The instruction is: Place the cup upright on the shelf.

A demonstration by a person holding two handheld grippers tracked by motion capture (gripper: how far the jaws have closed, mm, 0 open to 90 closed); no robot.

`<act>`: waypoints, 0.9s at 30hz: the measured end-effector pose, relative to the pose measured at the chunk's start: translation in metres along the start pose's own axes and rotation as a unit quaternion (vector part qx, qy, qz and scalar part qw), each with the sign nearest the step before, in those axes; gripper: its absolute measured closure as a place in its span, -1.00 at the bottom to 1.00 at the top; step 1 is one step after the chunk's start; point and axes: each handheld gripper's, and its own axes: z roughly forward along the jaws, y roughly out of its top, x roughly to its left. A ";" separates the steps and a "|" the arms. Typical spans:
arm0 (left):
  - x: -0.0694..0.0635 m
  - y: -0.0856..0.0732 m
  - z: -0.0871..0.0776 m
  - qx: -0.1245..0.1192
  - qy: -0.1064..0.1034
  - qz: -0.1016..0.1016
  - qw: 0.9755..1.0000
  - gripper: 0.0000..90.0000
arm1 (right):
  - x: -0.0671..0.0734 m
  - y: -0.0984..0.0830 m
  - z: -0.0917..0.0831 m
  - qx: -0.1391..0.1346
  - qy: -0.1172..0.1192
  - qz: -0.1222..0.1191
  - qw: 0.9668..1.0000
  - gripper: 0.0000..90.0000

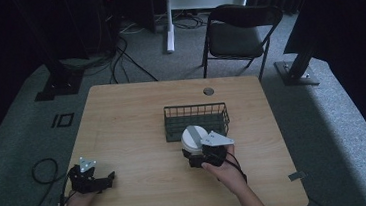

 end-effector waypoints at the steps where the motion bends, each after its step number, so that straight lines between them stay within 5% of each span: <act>1: 0.000 0.000 0.000 0.000 0.000 0.000 1.000 -1.00 | 0.000 0.002 0.000 -0.001 0.000 0.001 1.000 -0.59; 27: 0.000 0.000 0.000 0.000 0.000 0.000 1.000 -1.00 | -0.012 0.050 0.002 -0.038 -0.016 0.002 0.999 -0.59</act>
